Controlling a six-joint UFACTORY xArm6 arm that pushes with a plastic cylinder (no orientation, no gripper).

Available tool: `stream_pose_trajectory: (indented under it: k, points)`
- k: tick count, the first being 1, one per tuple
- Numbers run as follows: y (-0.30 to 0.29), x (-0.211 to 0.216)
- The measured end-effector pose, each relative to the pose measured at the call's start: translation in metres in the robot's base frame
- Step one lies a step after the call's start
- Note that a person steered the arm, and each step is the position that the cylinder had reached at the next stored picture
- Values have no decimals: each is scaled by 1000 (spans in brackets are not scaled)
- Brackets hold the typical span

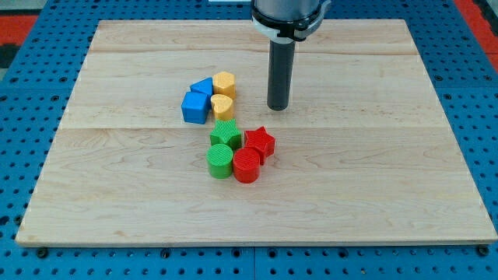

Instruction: Separate the blue blocks from the yellow blocks

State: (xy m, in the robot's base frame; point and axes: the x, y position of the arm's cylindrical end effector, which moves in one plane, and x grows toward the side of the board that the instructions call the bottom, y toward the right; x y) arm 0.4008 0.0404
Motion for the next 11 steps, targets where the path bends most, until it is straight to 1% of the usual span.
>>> stream_pose_trajectory:
  k: [1, 2, 3, 4, 5, 6, 7, 8, 9, 10, 11]
  points:
    - [1, 0]
    - [-15, 5]
    - [-13, -9]
    - [-22, -63]
    - [-49, -101]
    - [-91, -81]
    - [-90, -52]
    - [-68, -36]
    - [-90, -13]
    - [-108, -14]
    - [-79, 26]
